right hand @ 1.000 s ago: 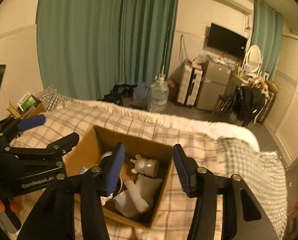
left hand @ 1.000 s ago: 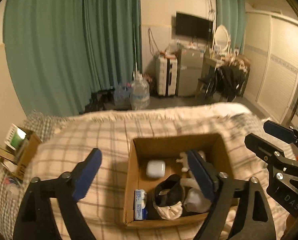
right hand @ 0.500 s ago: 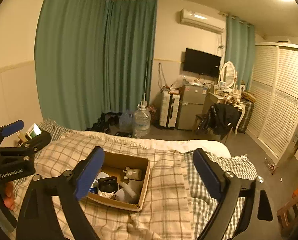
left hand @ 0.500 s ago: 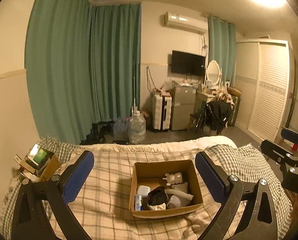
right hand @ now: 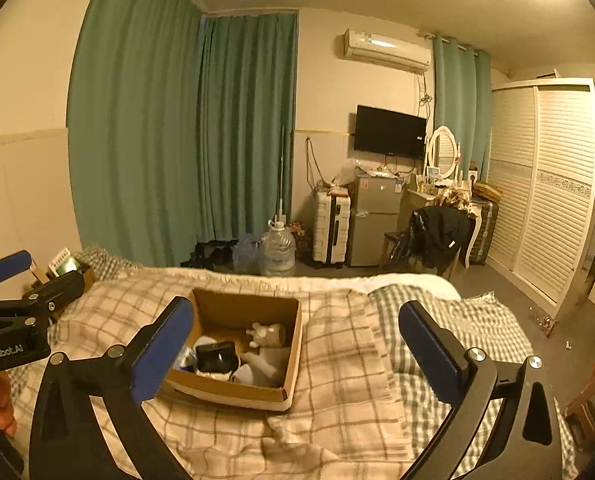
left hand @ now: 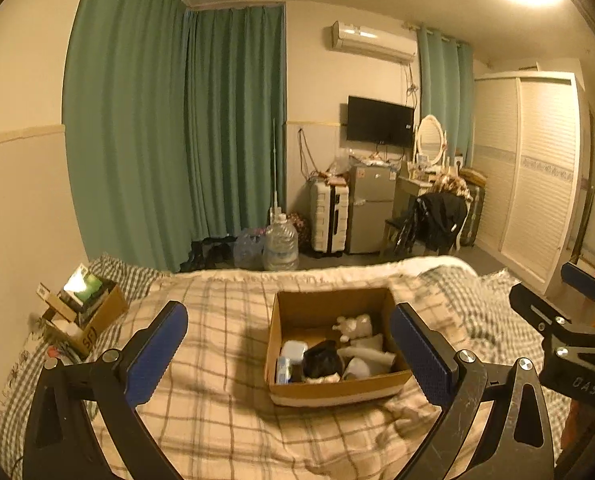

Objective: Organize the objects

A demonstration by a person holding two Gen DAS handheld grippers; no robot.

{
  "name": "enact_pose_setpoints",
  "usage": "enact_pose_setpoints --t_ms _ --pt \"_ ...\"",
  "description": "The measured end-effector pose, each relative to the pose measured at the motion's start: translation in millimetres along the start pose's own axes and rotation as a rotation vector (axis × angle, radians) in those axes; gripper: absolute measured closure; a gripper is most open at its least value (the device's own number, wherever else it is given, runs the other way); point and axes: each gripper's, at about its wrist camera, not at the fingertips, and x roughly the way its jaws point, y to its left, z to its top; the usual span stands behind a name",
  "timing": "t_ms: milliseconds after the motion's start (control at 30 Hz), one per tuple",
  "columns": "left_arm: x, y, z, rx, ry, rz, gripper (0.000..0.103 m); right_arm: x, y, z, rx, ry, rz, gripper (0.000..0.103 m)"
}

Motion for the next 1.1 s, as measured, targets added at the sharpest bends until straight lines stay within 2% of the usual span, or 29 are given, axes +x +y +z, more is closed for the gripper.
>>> enact_pose_setpoints --t_ms 300,433,800,1100 --pt "15 6 -57 0.021 0.006 0.057 0.000 34 7 -54 -0.028 0.045 -0.010 0.000" --pt "27 7 -71 0.027 0.050 0.056 0.000 47 9 -72 -0.029 0.076 -0.004 0.000" --pt "34 11 -83 0.010 0.070 0.041 0.000 54 20 -87 -0.073 0.094 -0.013 0.000" --pt "33 12 -84 0.005 0.064 0.044 0.000 51 16 -86 -0.056 0.088 -0.013 0.000"
